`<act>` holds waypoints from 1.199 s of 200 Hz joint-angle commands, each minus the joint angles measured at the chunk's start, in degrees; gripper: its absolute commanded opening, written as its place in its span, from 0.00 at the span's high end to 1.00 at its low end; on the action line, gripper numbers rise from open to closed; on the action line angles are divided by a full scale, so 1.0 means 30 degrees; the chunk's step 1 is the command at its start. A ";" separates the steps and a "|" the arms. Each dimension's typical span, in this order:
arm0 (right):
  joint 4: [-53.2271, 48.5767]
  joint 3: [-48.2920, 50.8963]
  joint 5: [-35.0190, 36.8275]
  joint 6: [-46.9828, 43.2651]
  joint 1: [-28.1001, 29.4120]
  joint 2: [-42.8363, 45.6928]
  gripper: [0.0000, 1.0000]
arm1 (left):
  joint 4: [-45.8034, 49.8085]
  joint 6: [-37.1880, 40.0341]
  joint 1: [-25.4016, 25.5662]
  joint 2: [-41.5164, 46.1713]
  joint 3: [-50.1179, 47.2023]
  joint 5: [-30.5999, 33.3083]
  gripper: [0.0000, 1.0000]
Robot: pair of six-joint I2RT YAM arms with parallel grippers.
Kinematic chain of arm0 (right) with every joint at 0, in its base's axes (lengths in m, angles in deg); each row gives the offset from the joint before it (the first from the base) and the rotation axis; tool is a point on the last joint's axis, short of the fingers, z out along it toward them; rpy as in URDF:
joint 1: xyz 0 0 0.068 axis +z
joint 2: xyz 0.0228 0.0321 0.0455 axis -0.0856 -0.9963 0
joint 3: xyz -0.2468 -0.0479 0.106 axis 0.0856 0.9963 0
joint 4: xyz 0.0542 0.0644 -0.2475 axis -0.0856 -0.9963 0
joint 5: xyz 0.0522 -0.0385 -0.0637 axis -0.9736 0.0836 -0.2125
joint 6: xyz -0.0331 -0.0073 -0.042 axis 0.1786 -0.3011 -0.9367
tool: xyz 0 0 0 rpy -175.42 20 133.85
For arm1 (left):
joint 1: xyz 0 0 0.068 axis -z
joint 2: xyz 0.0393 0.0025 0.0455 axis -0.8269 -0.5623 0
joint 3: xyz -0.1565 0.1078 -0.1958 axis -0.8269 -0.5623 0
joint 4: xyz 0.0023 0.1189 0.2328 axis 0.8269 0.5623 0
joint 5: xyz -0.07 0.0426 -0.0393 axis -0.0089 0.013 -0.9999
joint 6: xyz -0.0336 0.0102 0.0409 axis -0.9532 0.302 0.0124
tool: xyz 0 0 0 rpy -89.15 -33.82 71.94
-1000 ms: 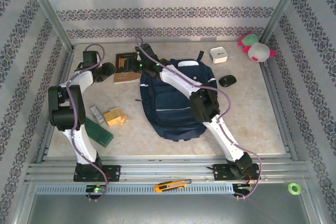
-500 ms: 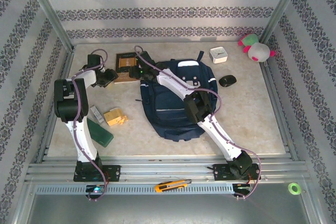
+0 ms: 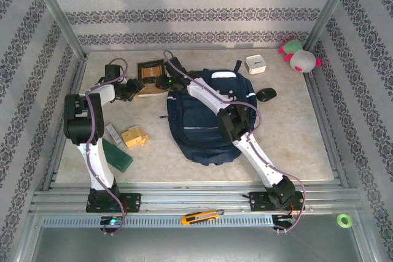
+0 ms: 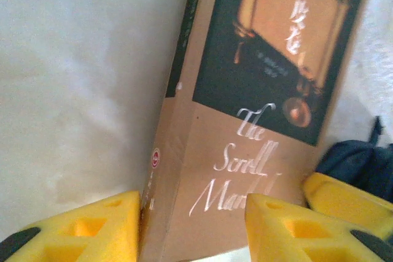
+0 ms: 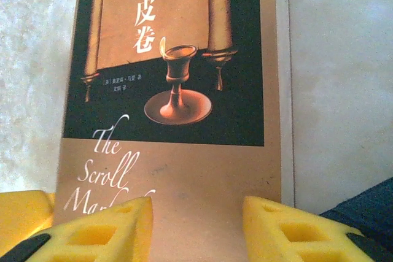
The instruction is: Pack the student bag
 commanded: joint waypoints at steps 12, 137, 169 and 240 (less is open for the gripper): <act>-0.1072 0.0814 -0.1472 0.0672 0.0281 -0.0385 0.59 | -0.3425 -0.1722 0.0829 0.1363 0.0009 -0.2983 0.53; 0.0034 0.2659 -0.2030 0.0995 -0.0020 0.0593 0.63 | -0.5482 -0.2168 0.1834 -0.2181 0.1906 -0.2639 0.58; 0.0223 0.2824 -0.2240 0.1172 -0.0133 0.0631 0.63 | -0.6507 -0.2444 0.2228 -0.2907 0.2469 -0.3389 0.60; 0.1977 0.5394 -0.1754 0.0663 -0.0194 0.3278 0.60 | -0.3337 0.0712 0.2541 -0.1530 0.2576 0.0953 1.00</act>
